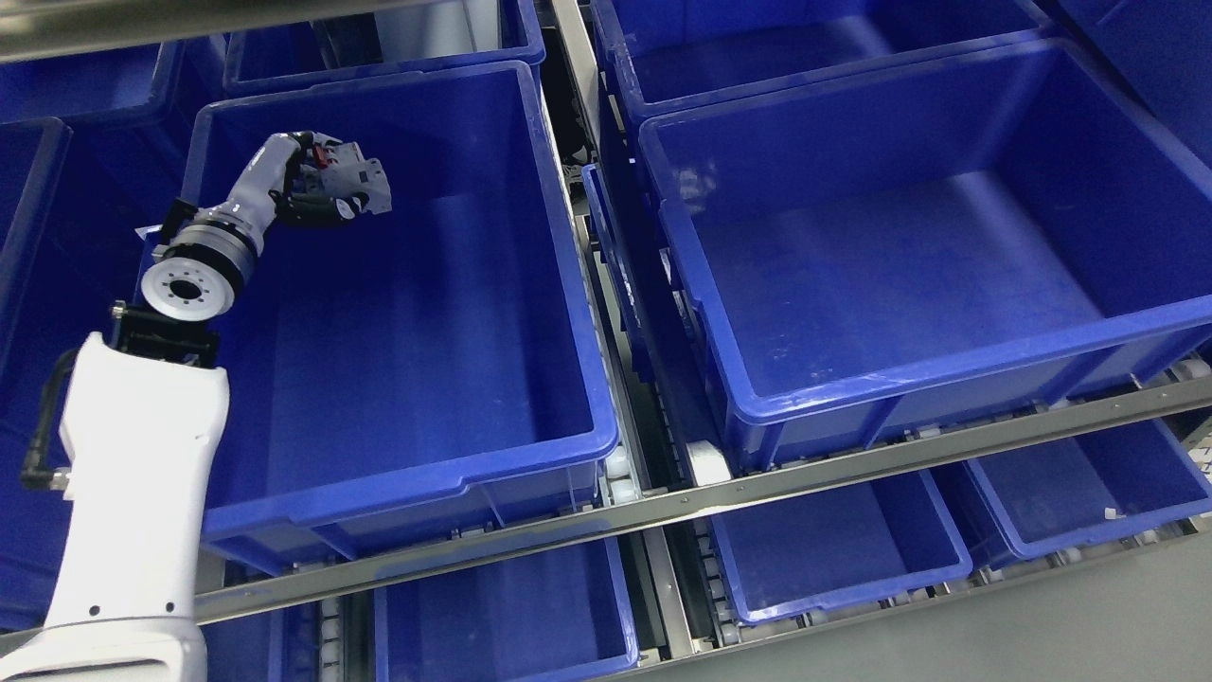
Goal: Place circuit breaker on shelf
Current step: 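Lower the left hand into the blue bin and release the breaker, then raise the open left hand up out of the bin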
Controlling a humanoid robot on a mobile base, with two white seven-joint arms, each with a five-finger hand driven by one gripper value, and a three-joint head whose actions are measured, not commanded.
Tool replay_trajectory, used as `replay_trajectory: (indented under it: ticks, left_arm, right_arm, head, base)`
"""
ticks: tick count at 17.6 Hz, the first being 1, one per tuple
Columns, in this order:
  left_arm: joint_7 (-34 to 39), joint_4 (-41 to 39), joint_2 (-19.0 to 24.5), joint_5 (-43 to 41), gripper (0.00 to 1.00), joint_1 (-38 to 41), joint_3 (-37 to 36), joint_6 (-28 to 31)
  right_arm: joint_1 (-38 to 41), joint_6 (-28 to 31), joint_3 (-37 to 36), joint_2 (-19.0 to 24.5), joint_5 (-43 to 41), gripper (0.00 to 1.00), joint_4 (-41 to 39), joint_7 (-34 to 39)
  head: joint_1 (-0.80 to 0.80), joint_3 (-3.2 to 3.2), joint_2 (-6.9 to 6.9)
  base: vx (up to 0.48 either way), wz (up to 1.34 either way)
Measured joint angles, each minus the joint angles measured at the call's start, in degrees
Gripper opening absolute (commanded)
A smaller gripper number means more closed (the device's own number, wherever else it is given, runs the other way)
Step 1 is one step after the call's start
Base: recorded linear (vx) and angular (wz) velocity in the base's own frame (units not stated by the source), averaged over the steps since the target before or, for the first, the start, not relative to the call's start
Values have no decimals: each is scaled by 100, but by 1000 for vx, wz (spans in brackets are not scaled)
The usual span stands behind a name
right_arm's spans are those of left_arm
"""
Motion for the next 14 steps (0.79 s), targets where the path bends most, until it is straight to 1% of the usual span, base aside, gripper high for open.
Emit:
replay_trajectory:
  ticks: [2,3,4,5,6,7,8,9,10,13,14]
  left_arm:
    - [21,263,-31,-5,21,-96,-106,24]
    - [26,380,-45,-8,27,-140,-150,28]
    - [32,496,-59,-9,32,-190,-190,5]
    - [35,605,-70,-12,34,-241,-226,-13]
    - [42,710,-81,-16,39,-297,-260,-21]
    - [44,797,-90,-19,50,-345,-286,-27]
    - [45,885,-101,-22,65,-398,-315,-32]
    - [46,974,-108,-25,72,-447,-343,-34]
    - [55,1056,-116,-30,78,-493,-371,-38]
    - [184,1257,-126,-41,88,-579,-454,-44]
    - [254,1306,-126,-42,95,-596,-474,-45]
  right_arm:
    - [0,0,0,0,0,100,0,0]
    - [0,0,0,0,0,100,0,0]
    - [0,0,0,0,0,100,0,0]
    - [0,0,0,0,0,100,0,0]
    - [-1,0,0,0,0,100,0,0]
    - [-1,0,0,0,0,100,0,0]
    - [-1,0,0,0,0,100,0,0]
    - [-1,0,0,0,0,100,0,0]
    - [-2,0,0,0,0,100,0,0]
    - [-1,0,0,0,0,100,0,0]
    - [-1,0,0,0,0,100,0,0]
  head:
    - [0,0,0]
    - [0,0,0]
    - [0,0,0]
    - [0,0,0]
    - [0,0,0]
    - [0,0,0]
    - [0,0,0]
    - [0,0,0]
    - [0,0,0]
    - [0,0,0]
    - [0,0,0]
  base:
    - [0,0]
    - [0,0]
    - [0,0]
    - [0,0]
    - [0,0]
    - [0,0]
    - [-20,0]
    - [-20,0]
    - [-32,0]
    - [-50,0]
    - [-106,0]
